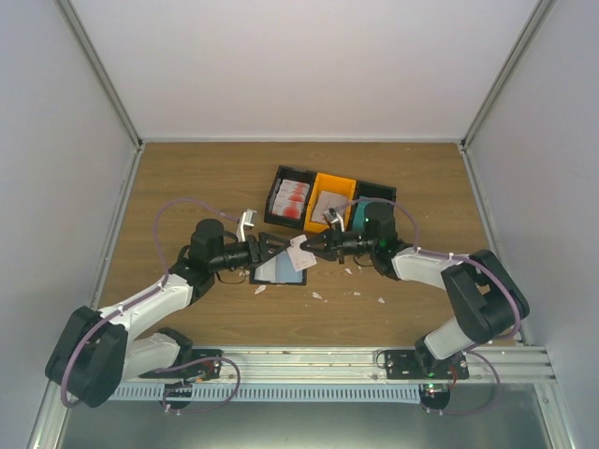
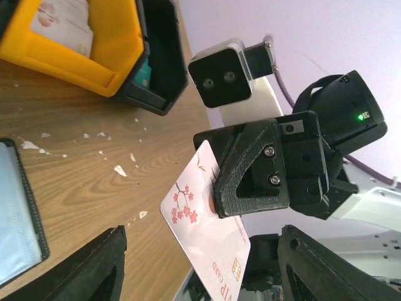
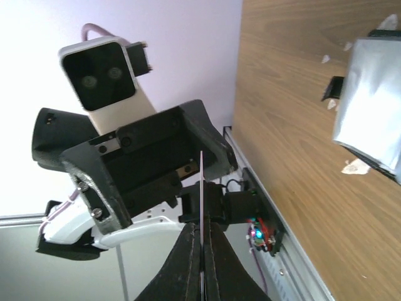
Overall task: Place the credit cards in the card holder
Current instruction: Pick up the credit card from the storage box.
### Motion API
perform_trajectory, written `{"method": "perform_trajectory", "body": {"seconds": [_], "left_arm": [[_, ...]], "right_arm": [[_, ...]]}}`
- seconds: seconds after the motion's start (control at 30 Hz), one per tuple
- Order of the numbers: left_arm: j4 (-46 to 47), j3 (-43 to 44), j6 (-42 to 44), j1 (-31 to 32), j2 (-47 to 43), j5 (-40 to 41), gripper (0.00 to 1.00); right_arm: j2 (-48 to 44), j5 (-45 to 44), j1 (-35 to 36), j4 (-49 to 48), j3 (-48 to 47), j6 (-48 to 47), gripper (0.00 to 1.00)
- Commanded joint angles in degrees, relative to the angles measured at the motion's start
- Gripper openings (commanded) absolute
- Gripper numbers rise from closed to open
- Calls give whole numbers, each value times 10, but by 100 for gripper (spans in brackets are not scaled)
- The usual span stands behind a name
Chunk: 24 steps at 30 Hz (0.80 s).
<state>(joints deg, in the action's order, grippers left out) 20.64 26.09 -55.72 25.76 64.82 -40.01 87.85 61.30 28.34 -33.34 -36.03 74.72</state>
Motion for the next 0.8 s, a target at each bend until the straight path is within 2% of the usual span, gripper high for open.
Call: {"method": "perform_trajectory", "body": {"seconds": [0.0, 0.27, 0.43, 0.6, 0.63, 0.67, 0.77], "left_arm": [[68, 2, -49, 1, 11, -51, 64], [155, -17, -118, 18, 30, -81, 41], [173, -19, -124, 29, 33, -76, 26], [174, -23, -115, 30, 42, -65, 3], [171, -24, -109, 30, 43, -60, 0], [163, -24, -100, 29, 45, -56, 0], [95, -18, -30, 28, 40, -27, 0]], "right_arm": [[-11, 15, 8, -124, 14, 91, 1], [11, 3, 13, -159, 7, 118, 1], [27, -6, 15, -175, 5, 126, 1], [31, -3, 16, -196, 7, 129, 1], [28, -4, 16, -185, 6, 116, 3], [26, -6, 16, -168, 3, 96, 9], [9, -36, 10, -37, -9, -11, 32]]}}
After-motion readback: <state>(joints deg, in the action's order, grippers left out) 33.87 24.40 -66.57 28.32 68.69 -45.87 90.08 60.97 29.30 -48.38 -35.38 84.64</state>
